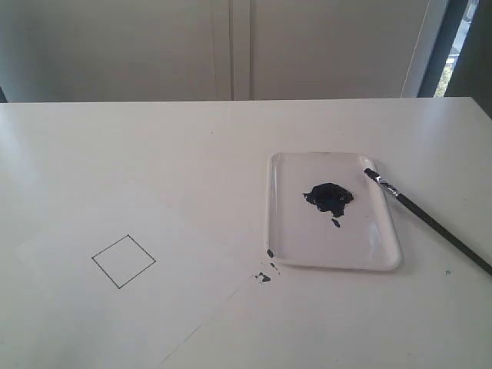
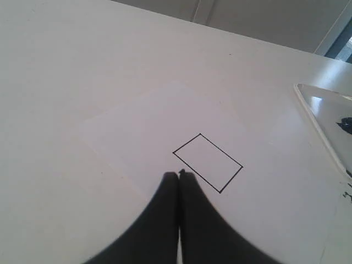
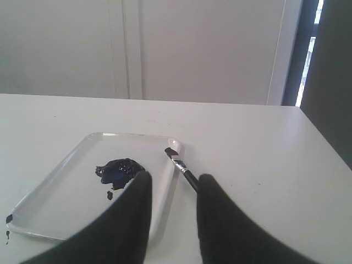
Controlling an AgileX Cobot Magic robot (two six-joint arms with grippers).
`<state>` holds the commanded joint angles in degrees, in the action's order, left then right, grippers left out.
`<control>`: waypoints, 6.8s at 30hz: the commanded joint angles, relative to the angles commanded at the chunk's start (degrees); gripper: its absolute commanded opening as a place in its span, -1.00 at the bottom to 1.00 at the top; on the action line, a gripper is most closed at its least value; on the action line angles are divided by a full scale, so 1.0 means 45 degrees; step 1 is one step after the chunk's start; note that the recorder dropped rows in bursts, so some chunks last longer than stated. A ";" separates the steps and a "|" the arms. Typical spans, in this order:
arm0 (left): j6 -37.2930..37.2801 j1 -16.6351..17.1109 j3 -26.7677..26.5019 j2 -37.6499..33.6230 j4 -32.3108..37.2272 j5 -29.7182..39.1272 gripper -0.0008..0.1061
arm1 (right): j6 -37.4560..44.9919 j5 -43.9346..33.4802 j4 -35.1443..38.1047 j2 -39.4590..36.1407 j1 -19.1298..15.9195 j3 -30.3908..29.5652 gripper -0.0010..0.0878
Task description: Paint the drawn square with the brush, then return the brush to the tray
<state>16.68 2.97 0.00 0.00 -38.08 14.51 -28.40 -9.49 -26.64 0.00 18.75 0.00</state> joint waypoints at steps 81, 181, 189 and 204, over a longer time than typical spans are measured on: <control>-0.0039 0.0000 -0.0030 0.0000 -0.1744 -0.1615 -0.99 | -0.3851 0.5399 0.0263 0.0000 0.0000 0.0000 -0.34; 1.0386 0.0000 -0.4158 -0.8617 -0.8755 0.3881 -0.99 | 0.2189 -0.0789 -0.4507 -1.8932 -0.1508 0.8065 0.10; 1.0386 0.0000 -0.4158 -0.8617 -0.8755 0.3920 -0.99 | 0.2280 -0.2409 -0.4555 -2.0796 -0.1508 0.8925 0.00; 1.0610 0.0000 -0.4158 -0.8617 -0.8857 0.4068 -0.99 | 0.2673 -0.2886 -0.4099 -2.1002 -0.2394 0.9013 -0.35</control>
<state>64.42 2.97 -18.71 -38.78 -77.94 32.81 -16.38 -22.48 -45.08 -94.51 7.97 40.56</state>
